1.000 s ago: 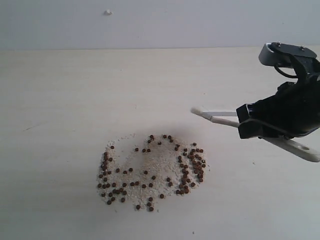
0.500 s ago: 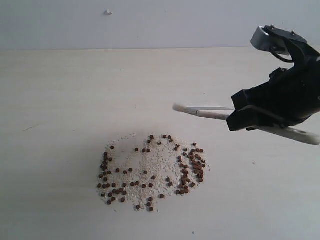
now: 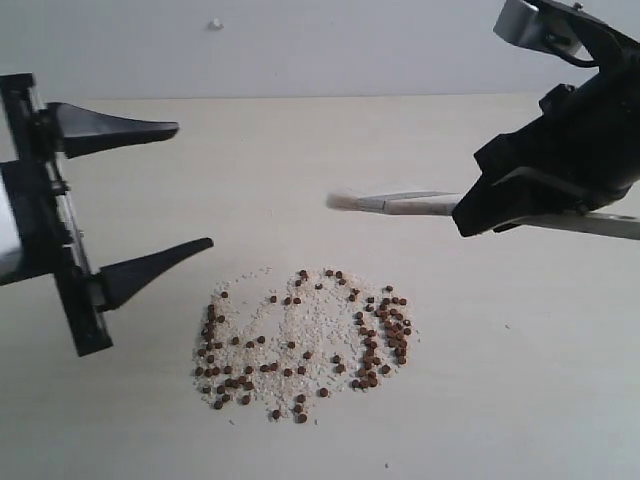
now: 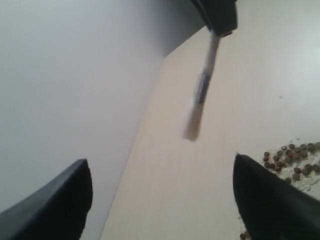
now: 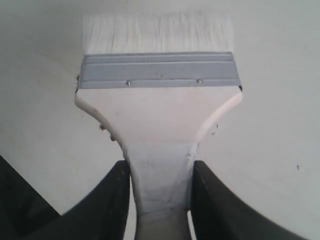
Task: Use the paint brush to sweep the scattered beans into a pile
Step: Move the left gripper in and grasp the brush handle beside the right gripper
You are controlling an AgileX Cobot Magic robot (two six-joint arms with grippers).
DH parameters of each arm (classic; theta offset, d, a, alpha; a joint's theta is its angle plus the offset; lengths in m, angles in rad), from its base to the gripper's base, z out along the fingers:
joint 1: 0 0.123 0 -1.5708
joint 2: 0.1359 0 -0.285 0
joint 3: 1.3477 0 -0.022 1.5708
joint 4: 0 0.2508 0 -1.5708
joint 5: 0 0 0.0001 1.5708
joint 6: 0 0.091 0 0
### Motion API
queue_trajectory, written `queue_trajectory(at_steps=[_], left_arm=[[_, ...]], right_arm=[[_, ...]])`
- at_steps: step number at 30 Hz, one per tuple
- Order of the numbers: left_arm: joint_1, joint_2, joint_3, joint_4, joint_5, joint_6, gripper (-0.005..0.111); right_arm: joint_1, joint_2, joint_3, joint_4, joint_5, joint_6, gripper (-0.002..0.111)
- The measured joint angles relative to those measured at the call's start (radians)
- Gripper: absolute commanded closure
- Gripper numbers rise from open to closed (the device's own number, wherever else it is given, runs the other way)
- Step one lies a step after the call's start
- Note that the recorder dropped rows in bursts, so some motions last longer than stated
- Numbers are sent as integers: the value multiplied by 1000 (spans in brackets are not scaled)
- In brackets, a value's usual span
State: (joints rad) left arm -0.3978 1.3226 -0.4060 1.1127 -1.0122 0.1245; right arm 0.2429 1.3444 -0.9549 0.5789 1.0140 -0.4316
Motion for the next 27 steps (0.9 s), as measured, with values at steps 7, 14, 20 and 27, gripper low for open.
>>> queue_trajectory(at_steps=[7, 14, 20, 27], left_arm=[[-289, 157, -164, -106, 289, 105, 29], [-447, 256, -322, -186, 447, 141, 29], [-496, 345, -432, -196, 508, 148, 29], [-548, 422, -505, -198, 577, 148, 29]], right_arm=[[0, 14, -11, -2, 6, 0, 108], [0, 27, -11, -4, 6, 0, 108], [0, 27, -11, -4, 7, 0, 108], [0, 27, -11, 2, 7, -2, 108]])
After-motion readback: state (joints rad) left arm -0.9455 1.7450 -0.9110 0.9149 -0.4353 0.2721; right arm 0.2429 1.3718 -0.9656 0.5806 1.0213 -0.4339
